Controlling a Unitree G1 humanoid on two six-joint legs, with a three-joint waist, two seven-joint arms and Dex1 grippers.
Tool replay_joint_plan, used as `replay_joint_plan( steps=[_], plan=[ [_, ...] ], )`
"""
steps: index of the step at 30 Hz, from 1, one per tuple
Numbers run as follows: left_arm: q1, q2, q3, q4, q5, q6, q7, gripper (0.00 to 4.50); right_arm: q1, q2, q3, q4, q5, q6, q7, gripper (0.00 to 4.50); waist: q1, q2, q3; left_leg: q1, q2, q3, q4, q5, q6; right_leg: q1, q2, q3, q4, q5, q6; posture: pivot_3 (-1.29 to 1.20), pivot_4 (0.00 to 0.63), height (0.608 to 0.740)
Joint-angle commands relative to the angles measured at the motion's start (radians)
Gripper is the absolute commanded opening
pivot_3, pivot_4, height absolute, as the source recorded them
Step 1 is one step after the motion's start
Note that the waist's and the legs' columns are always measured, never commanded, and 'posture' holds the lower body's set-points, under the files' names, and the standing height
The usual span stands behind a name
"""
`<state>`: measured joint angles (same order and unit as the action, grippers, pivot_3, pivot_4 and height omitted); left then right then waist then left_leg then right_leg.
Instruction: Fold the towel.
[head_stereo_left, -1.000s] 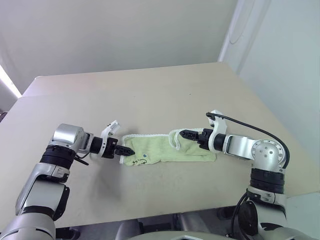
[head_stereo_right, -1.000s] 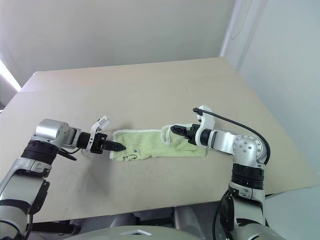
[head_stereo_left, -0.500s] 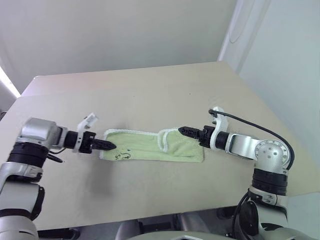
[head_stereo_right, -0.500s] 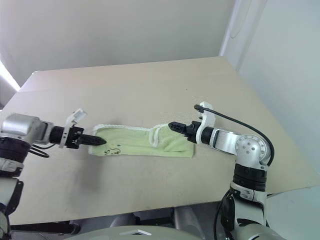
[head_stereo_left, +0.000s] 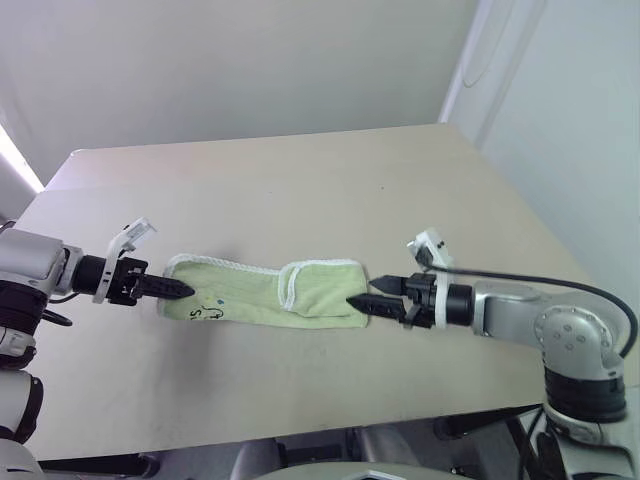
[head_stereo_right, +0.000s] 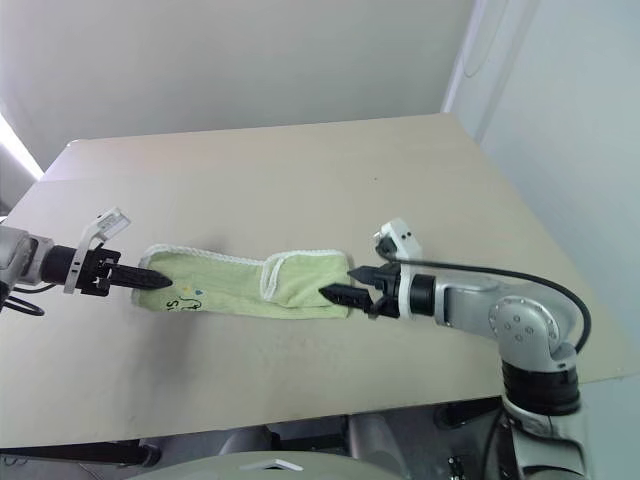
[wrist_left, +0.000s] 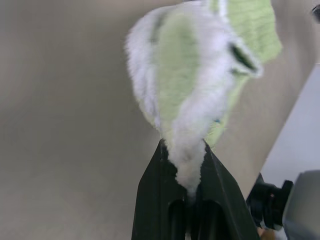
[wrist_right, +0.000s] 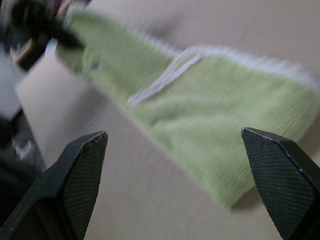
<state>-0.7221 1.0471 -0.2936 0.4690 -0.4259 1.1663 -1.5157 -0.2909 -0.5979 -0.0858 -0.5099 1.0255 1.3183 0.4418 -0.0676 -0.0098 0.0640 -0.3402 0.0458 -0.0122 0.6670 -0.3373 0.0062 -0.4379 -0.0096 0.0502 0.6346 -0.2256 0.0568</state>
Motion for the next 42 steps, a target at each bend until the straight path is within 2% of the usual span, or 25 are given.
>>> replay_joint_plan(
  steps=[1,4,9,11,13,17,20,26,30,42],
  plan=[
    [-0.075,-0.018,-0.015,-0.054,-0.018,0.041,-0.034,0.02,0.017,-0.085,0.055,-0.085,-0.073,-0.126,0.120,4.50,0.001,-0.001,0.000,0.000,0.000,0.000,0.000,0.000,0.000,0.000,0.000,0.000,0.000,0.000,0.000,0.00,0.000,0.712],
    [-0.133,-0.063,-0.058,-0.036,-0.003,0.071,-0.039,0.02,0.029,-0.123,0.095,-0.075,-0.132,-0.183,0.153,4.50,-0.001,-0.002,0.000,0.001,0.000,0.000,0.000,0.000,0.000,0.002,0.000,0.000,0.000,0.000,0.000,0.00,0.000,0.712],
    [-0.229,-0.131,-0.167,-0.049,-0.006,0.145,-0.076,0.02,0.030,-0.107,0.118,-0.046,-0.174,-0.201,0.136,4.50,-0.002,-0.003,0.000,0.001,0.000,0.000,0.000,0.000,0.000,0.002,0.000,0.000,0.000,0.000,0.000,0.00,0.000,0.712],
    [-0.256,-0.145,-0.235,-0.082,0.009,0.122,-0.094,0.02,0.031,-0.090,0.121,-0.040,-0.181,-0.196,0.120,4.50,-0.002,-0.003,0.000,0.001,0.000,0.000,0.000,0.000,0.000,0.002,0.000,0.000,0.000,0.000,0.000,0.00,0.000,0.712],
    [-0.284,-0.182,-0.247,-0.065,0.001,0.111,-0.099,0.02,0.034,-0.074,0.123,-0.037,-0.194,-0.192,0.103,4.50,0.001,-0.003,0.000,0.001,0.000,0.000,0.000,0.000,0.000,0.002,0.000,0.000,-0.001,0.000,0.000,0.00,0.000,0.712],
    [-0.342,-0.277,-0.264,0.055,0.030,0.052,-0.099,0.02,0.054,-0.047,0.113,-0.042,-0.207,-0.183,0.063,4.50,0.006,-0.004,0.000,0.001,0.000,0.000,0.001,0.000,0.000,0.002,0.000,0.000,-0.001,0.000,0.000,0.00,0.000,0.712],
    [-0.389,-0.369,-0.262,0.154,0.056,0.032,-0.076,0.02,0.079,-0.039,0.097,-0.065,-0.203,-0.178,0.043,4.50,0.014,-0.004,0.000,0.001,-0.001,0.000,0.001,0.000,0.000,0.002,0.000,0.000,-0.001,0.000,0.000,0.00,0.000,0.712],
    [-0.421,-0.480,-0.275,0.228,0.104,-0.007,-0.069,0.02,0.120,-0.038,0.056,-0.101,-0.174,-0.177,0.031,4.50,0.018,-0.004,0.000,0.000,-0.001,0.000,0.001,0.000,0.000,0.002,0.000,0.001,0.000,0.000,0.000,0.00,0.000,0.712],
    [-0.458,-0.588,-0.238,0.334,0.129,-0.012,-0.012,0.02,0.145,-0.048,0.044,-0.121,-0.172,-0.174,0.026,4.50,0.025,-0.004,0.000,0.001,-0.002,0.000,0.002,0.000,0.000,0.003,0.000,0.001,-0.001,0.000,0.000,0.00,0.000,0.712],
    [-0.476,-0.728,-0.144,0.409,0.147,-0.058,0.074,0.02,0.174,-0.040,0.042,-0.131,-0.180,-0.176,-0.015,4.50,0.023,-0.004,0.000,0.000,-0.002,0.000,0.002,0.000,0.000,0.007,0.000,0.002,-0.001,0.000,0.000,0.00,0.000,0.712]
  ],
)
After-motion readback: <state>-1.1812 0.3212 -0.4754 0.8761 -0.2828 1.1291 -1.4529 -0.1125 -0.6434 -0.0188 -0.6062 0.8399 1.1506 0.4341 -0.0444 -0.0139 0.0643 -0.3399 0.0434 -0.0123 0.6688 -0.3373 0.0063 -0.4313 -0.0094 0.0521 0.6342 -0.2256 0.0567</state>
